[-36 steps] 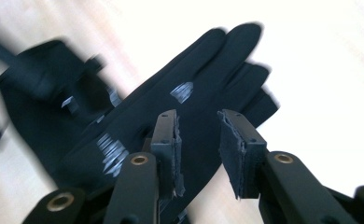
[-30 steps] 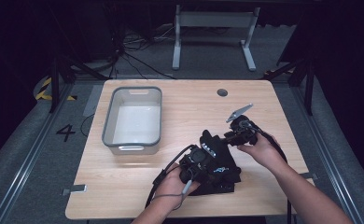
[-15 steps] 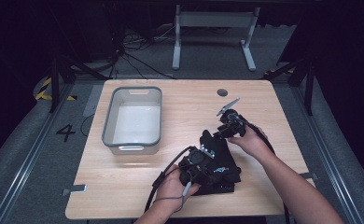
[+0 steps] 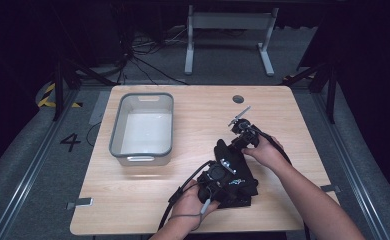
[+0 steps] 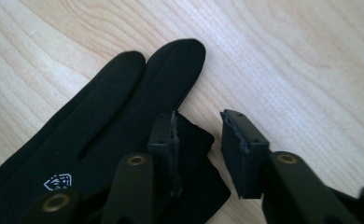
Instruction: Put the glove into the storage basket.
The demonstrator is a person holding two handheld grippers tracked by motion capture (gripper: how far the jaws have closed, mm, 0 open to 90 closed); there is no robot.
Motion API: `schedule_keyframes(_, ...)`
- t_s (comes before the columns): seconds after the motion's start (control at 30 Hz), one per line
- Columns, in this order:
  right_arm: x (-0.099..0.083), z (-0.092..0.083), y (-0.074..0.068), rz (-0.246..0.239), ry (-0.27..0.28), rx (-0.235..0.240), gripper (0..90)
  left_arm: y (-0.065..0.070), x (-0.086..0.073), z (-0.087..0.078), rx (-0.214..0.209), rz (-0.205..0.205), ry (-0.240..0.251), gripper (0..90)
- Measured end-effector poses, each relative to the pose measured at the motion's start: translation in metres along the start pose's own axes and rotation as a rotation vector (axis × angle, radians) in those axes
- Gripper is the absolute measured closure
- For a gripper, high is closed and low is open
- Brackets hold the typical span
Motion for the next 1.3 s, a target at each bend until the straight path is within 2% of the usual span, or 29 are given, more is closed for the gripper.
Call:
schedule_keyframes(0.17, -0.001, 0.001, -0.002, 0.016, -0.002, 0.018, 82.3, 0.003, 0.003, 0.008, 0.013, 0.01, -0.002, 43.1)
schedule_keyframes(0.23, 0.0, 0.001, -0.004, 0.007, -0.002, 0.002, 85.1, 0.003, 0.004, 0.011, 0.021, 0.01, -0.008, 43.3)
schedule_keyframes(0.33, 0.0, 0.001, -0.006, 0.008, -0.006, -0.009, 85.5, 0.003, 0.005, 0.018, 0.046, 0.017, -0.024, 43.3)
schedule_keyframes(0.5, 0.0, 0.002, -0.004, 0.023, -0.003, 0.002, 85.6, 0.003, 0.006, 0.028, 0.073, 0.03, -0.056, 43.6)
schedule_keyframes(0.57, 0.0, 0.002, -0.004, 0.031, -0.002, 0.007, 85.8, 0.002, 0.006, 0.029, 0.089, 0.029, -0.065, 47.1)
schedule_keyframes(0.63, -0.001, 0.002, -0.003, 0.033, -0.001, 0.012, 86.1, 0.002, 0.007, 0.028, 0.121, 0.043, -0.062, 55.7)
schedule_keyframes(0.67, -0.001, 0.002, -0.003, 0.033, 0.0, 0.013, 86.3, 0.002, 0.007, 0.027, 0.126, 0.051, -0.059, 59.0)
schedule_keyframes(0.73, -0.001, 0.002, -0.002, 0.035, 0.002, 0.019, 86.7, 0.003, 0.007, 0.024, 0.104, 0.056, -0.034, 70.4)
schedule_keyframes(0.83, -0.001, -0.001, -0.001, 0.038, 0.007, 0.007, 87.4, 0.007, 0.008, 0.016, 0.116, 0.091, -0.01, 82.3)
schedule_keyframes(1.07, -0.004, -0.024, 0.002, 0.049, 0.067, 0.0, 88.0, 0.011, 0.009, -0.005, 0.12, 0.101, 0.047, 86.0)
schedule_keyframes(1.17, -0.007, -0.041, 0.005, 0.063, 0.115, 0.0, 88.0, 0.011, 0.008, -0.016, 0.126, 0.111, 0.065, 85.8)
schedule_keyframes(1.3, -0.015, -0.061, 0.01, 0.089, 0.174, 0.007, 88.0, 0.006, 0.007, -0.03, 0.135, 0.086, 0.084, 85.7)
Point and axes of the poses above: each handheld gripper's, and its own axes: z roughly forward along the jaws, x roughly out of its top, y roughly to its right, the point moved 3 cm from there along z, roughly forward along the jaws, and after that the axes turned 7 degrees about -x, right-handed, at the moved point
